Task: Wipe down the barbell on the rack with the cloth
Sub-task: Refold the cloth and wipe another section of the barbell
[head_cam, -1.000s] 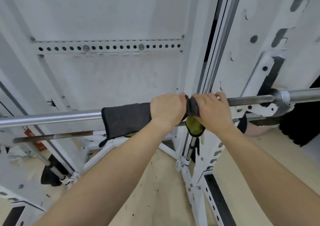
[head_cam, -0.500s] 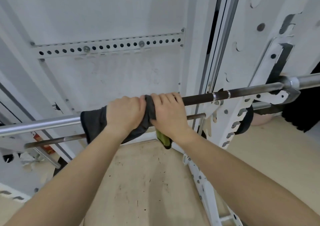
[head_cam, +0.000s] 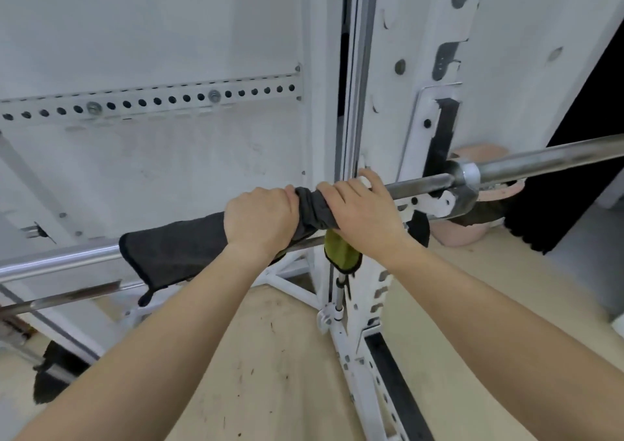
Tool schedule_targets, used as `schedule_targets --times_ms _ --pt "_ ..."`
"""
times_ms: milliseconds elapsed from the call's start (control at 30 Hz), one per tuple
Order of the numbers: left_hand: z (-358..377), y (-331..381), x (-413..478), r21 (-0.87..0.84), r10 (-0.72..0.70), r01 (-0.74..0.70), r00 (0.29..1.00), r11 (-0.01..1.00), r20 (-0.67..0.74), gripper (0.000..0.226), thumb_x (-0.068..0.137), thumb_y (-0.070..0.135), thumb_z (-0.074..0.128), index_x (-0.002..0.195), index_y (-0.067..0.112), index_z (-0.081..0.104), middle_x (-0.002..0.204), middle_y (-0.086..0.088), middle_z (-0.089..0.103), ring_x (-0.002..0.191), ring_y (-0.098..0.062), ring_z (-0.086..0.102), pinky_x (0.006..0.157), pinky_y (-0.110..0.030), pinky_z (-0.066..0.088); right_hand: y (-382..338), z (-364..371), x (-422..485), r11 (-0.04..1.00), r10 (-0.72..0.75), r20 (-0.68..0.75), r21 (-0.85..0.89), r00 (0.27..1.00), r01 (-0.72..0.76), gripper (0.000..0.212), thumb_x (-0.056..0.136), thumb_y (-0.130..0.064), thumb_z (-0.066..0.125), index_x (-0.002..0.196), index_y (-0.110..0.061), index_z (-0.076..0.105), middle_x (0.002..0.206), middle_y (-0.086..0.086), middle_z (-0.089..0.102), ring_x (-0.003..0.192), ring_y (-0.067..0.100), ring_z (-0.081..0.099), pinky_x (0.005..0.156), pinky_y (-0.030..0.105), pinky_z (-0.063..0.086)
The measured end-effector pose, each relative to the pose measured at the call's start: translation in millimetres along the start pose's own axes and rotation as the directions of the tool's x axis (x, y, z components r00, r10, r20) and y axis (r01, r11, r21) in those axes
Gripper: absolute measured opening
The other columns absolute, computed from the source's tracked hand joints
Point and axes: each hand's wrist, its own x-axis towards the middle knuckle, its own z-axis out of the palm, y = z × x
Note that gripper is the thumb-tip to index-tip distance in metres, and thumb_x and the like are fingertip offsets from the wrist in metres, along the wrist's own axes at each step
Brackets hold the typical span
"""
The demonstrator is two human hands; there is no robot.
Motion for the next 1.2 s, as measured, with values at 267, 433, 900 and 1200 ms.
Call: schedule_targets --times_ms 267,433,900,1200 --pt "-15 127 62 -0.095 0.076 -0.071 0.996 0.993 0.052 0.024 0.100 0.013 0.035 0.101 0.015 0.059 0.085 -0.005 0.064 0.063 -0.024 0.041 0.048 -0.030 0.023 96 -14 -35 0.970 0.165 0.216 -0.213 0.962 -0.119 0.029 0.076 0.000 0.059 0.105 -0.007 0.058 0.080 0.005 0.065 0.078 0.028 0.065 0.120 0.061 0.017" --pt "-17 126 68 -0.111 0.127 -0.118 0.989 0.987 0.079 0.020 0.100 0.017 0.036 0.106 0.014 0.054 0.066 -0.001 0.040 0.060 -0.024 0.042 0.046 -0.032 0.026 84 -12 -35 0.963 0.238 0.173 -0.174 0.956 -0.208 0.017 0.078 0.000 0.060 0.093 -0.008 0.056 0.070 0.005 0.061 0.071 0.026 0.063 0.123 0.052 0.020" --pt "-6 58 26 -0.022 0.045 -0.046 0.999 0.999 -0.030 0.029 0.103 0.024 0.035 0.092 0.015 0.060 0.068 -0.006 0.059 0.055 -0.029 0.051 0.047 -0.030 0.024 42 -26 -10 0.996 0.029 0.187 -0.086 0.982 -0.013 0.026 0.086 -0.010 0.058 0.112 -0.010 0.059 0.076 0.001 0.069 0.076 0.026 0.069 0.122 0.054 0.016" --pt "-24 164 77 -0.236 0.120 -0.112 0.993 0.965 0.016 0.018 0.098 0.020 0.043 0.107 0.019 0.059 0.084 -0.001 0.066 0.066 -0.025 0.055 0.053 -0.033 0.034 103 -29 -50 0.950 0.229 0.112 -0.242 0.967 -0.196 0.045 0.075 -0.005 0.063 0.119 -0.008 0.062 0.076 0.004 0.066 0.080 0.031 0.061 0.117 0.058 0.025"
